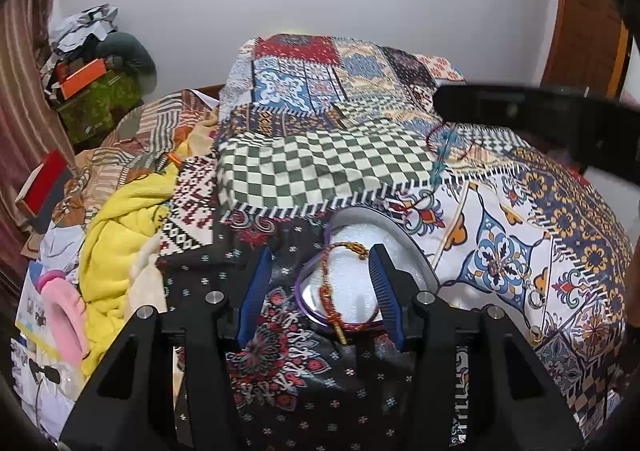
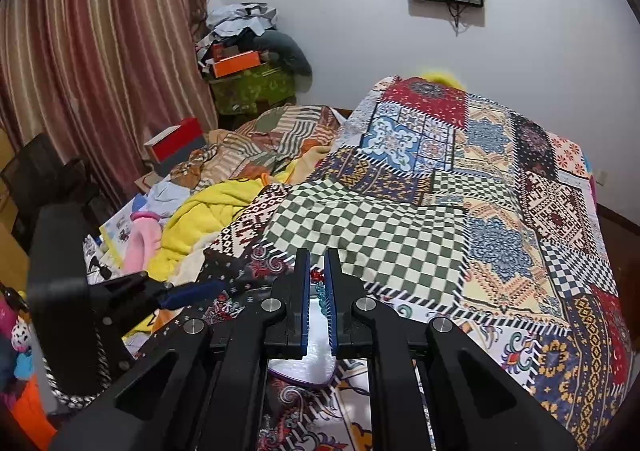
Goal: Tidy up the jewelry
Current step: 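Carry both bracelets over the heart tin and open both tools to drop them in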
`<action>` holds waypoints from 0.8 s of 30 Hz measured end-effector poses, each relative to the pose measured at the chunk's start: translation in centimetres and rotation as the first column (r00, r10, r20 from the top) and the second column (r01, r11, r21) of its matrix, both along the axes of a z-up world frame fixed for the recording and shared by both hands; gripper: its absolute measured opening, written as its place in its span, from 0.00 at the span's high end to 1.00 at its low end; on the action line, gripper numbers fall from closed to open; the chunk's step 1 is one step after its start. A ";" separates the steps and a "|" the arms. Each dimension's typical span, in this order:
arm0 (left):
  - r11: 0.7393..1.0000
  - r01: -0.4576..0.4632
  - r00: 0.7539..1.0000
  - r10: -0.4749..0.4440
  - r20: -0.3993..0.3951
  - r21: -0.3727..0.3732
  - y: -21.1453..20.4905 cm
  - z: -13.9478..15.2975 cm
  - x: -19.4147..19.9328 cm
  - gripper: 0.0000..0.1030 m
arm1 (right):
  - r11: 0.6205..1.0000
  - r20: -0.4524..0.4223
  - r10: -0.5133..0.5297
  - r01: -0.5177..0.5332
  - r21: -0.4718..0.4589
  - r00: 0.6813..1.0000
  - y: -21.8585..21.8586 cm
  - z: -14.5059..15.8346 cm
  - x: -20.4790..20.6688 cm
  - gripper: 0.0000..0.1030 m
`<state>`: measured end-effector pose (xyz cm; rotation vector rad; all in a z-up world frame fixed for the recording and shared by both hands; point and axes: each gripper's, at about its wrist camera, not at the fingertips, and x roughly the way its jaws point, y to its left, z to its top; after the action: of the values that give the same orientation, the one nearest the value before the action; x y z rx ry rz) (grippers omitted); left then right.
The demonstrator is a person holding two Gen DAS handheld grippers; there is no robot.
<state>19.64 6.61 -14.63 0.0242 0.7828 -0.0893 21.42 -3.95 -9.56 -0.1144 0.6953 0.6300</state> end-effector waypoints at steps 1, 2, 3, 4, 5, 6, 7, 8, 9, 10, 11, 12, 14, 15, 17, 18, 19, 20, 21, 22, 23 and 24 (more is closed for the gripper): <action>1.000 -0.007 1.000 0.007 0.005 0.000 0.2 0.1 -0.1 0.51 | 1.000 -0.002 0.003 -0.003 0.000 1.000 0.1 -0.1 0.0 0.94; 1.000 -0.016 1.000 0.016 0.011 0.002 0.4 0.3 -0.2 0.51 | 1.000 -0.006 0.009 -0.009 0.001 1.000 0.3 -0.2 0.0 0.94; 1.000 -0.026 1.000 0.026 0.017 0.007 0.6 0.4 -0.3 0.51 | 1.000 -0.010 0.014 -0.014 0.001 1.000 0.4 -0.3 0.1 0.94; 0.999 -0.038 0.999 0.037 0.022 0.012 0.9 0.6 -0.4 0.51 | 1.000 -0.016 0.019 -0.019 0.001 1.000 0.7 -0.5 0.1 0.94; 0.999 -0.044 0.999 0.043 0.024 0.011 1.1 0.6 -0.4 0.51 | 1.000 -0.024 0.023 -0.023 0.001 0.999 0.9 -0.7 0.2 0.94; 0.999 -0.051 0.998 0.051 0.025 0.009 1.4 0.7 -0.5 0.51 | 1.000 -0.031 0.025 -0.025 0.000 0.999 1.1 -0.9 0.4 0.94; 0.998 -0.059 0.998 0.059 0.025 0.005 1.6 0.8 -0.6 0.51 | 1.000 -0.038 0.026 -0.026 -0.002 0.999 1.2 -1.2 0.4 0.94; 0.998 -0.065 0.998 0.064 0.026 0.004 1.8 0.8 -0.6 0.51 | 1.000 -0.046 0.027 -0.027 -0.004 0.999 1.4 -1.5 0.6 0.94; 0.998 -0.070 0.997 0.069 0.027 0.005 1.9 0.8 -0.7 0.51 | 1.000 -0.057 0.029 -0.029 -0.007 0.998 1.5 -1.9 0.7 0.94; 0.997 -0.076 0.997 0.076 0.027 0.007 2.1 0.8 -0.7 0.51 | 1.000 -0.064 0.029 -0.029 -0.008 0.998 1.5 -2.1 0.8 0.94; 0.997 -0.083 0.996 0.083 0.027 0.008 2.3 0.8 -0.8 0.51 | 0.999 -0.077 0.031 -0.032 -0.012 0.997 1.6 -2.5 0.9 0.94; 0.996 -0.088 0.996 0.088 0.025 0.007 2.5 0.7 -0.8 0.51 | 0.999 -0.093 0.035 -0.037 -0.017 0.995 1.7 -3.0 1.1 0.94; 0.995 -0.097 0.995 0.096 0.023 0.009 2.7 0.6 -0.9 0.51 | 0.999 -0.117 0.040 -0.043 -0.025 0.992 1.9 -3.6 1.3 0.94; 0.995 -0.100 0.995 0.100 0.022 0.010 2.7 0.6 -0.9 0.51 | 0.999 -0.128 0.040 -0.044 -0.030 0.991 2.0 -3.8 1.4 0.94; 0.994 -0.107 0.994 0.106 0.023 0.013 2.9 0.6 -0.9 0.51 | 0.998 -0.156 0.046 -0.052 -0.036 0.987 2.1 -4.2 1.6 0.93; 0.994 -0.108 0.994 0.108 0.025 0.013 2.9 0.7 -0.9 0.51 | 0.998 -0.171 0.046 -0.053 -0.039 0.984 2.1 -4.4 1.8 0.92; 0.994 -0.109 0.994 0.109 0.026 0.012 2.9 0.7 -0.9 0.50 | 0.998 -0.179 0.044 -0.052 -0.041 0.983 2.0 -4.5 1.9 0.84; 0.994 -0.110 0.994 0.109 0.028 0.011 2.9 0.8 -1.0 0.49 | 0.998 -0.183 0.041 -0.050 -0.045 0.982 2.0 -4.5 1.9 0.71; 0.994 -0.111 0.993 0.111 0.031 0.011 2.9 0.9 -1.0 0.48 | 0.998 -0.183 0.037 -0.046 -0.046 0.983 1.9 -4.4 2.0 0.64; 0.994 -0.113 0.993 0.112 0.036 0.012 2.9 1.0 -1.1 0.46 | 0.998 -0.170 0.028 -0.036 -0.044 0.985 1.7 -4.3 1.8 0.53; 0.994 -0.113 0.993 0.112 0.039 0.013 2.9 1.1 -1.2 0.46 | 0.999 -0.145 0.018 -0.024 -0.039 0.989 1.4 -3.9 1.6 0.52; 0.994 -0.113 0.993 0.112 0.040 0.013 2.8 1.2 -1.2 0.46 | 0.999 -0.129 0.016 -0.020 -0.036 0.992 1.2 -3.5 1.5 0.52</action>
<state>18.40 9.42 -13.45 -0.0037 0.7440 0.0242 22.89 -2.71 -13.11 -0.1152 0.8317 0.6459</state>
